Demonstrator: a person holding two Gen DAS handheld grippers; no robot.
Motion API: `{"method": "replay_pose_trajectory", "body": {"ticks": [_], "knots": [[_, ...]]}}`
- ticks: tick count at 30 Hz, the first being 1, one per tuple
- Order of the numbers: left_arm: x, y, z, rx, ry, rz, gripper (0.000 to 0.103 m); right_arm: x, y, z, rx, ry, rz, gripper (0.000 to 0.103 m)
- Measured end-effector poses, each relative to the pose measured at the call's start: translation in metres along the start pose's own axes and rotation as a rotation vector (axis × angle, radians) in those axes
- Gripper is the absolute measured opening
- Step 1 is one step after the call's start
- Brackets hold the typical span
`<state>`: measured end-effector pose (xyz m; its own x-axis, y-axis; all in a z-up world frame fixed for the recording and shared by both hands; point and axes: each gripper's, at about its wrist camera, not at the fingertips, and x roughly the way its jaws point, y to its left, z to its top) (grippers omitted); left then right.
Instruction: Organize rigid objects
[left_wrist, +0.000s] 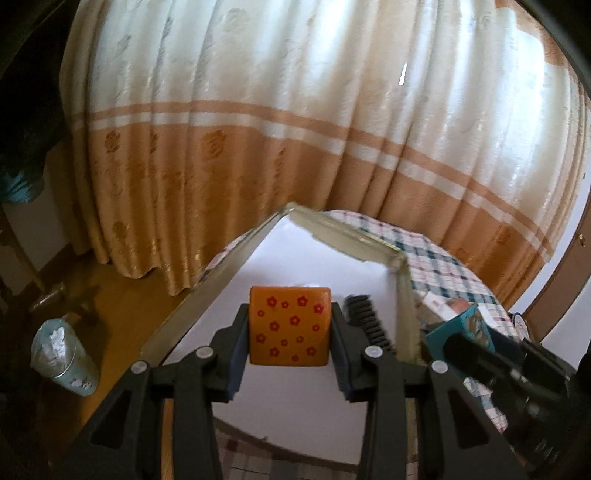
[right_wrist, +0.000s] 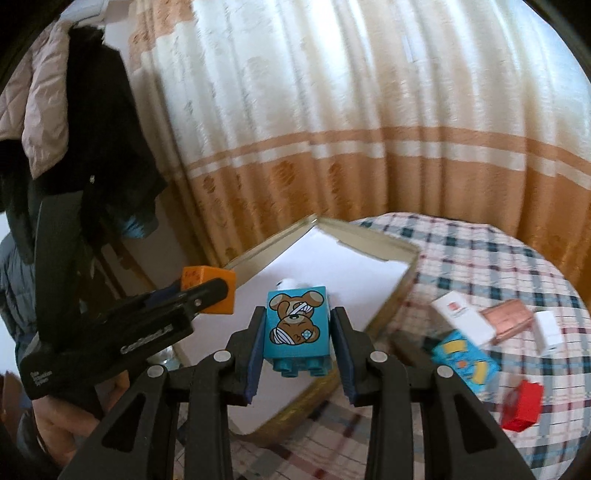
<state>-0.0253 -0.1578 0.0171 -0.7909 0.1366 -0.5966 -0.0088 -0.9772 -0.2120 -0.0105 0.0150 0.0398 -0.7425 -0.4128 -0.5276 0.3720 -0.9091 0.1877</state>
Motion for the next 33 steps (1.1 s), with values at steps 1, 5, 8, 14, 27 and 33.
{"method": "replay_pose_trajectory", "body": {"ticks": [1, 5, 8, 14, 27, 33], "knots": [[0.002, 0.002, -0.001, 0.003, 0.004, 0.006, 0.039, 0.006, 0.004, -0.002, -0.009, 0.010, 0.003, 0.037], [0.008, 0.003, -0.003, 0.019, 0.009, 0.030, 0.039, 0.026, 0.015, -0.010, -0.029, 0.040, 0.010, 0.037], [0.013, 0.007, -0.004, 0.019, 0.018, 0.056, 0.039, 0.040, 0.019, -0.016, -0.033, 0.067, 0.021, 0.037], [0.020, 0.008, -0.004, 0.032, 0.029, 0.087, 0.039, 0.057, 0.017, -0.023, -0.033, 0.098, 0.021, 0.037], [0.036, 0.001, -0.007, 0.071, 0.056, 0.140, 0.039, 0.066, 0.010, -0.026, -0.025, 0.087, 0.020, 0.038], [0.040, 0.002, -0.008, 0.072, 0.066, 0.154, 0.039, 0.066, 0.011, -0.026, -0.031, 0.086, 0.027, 0.038]]}}
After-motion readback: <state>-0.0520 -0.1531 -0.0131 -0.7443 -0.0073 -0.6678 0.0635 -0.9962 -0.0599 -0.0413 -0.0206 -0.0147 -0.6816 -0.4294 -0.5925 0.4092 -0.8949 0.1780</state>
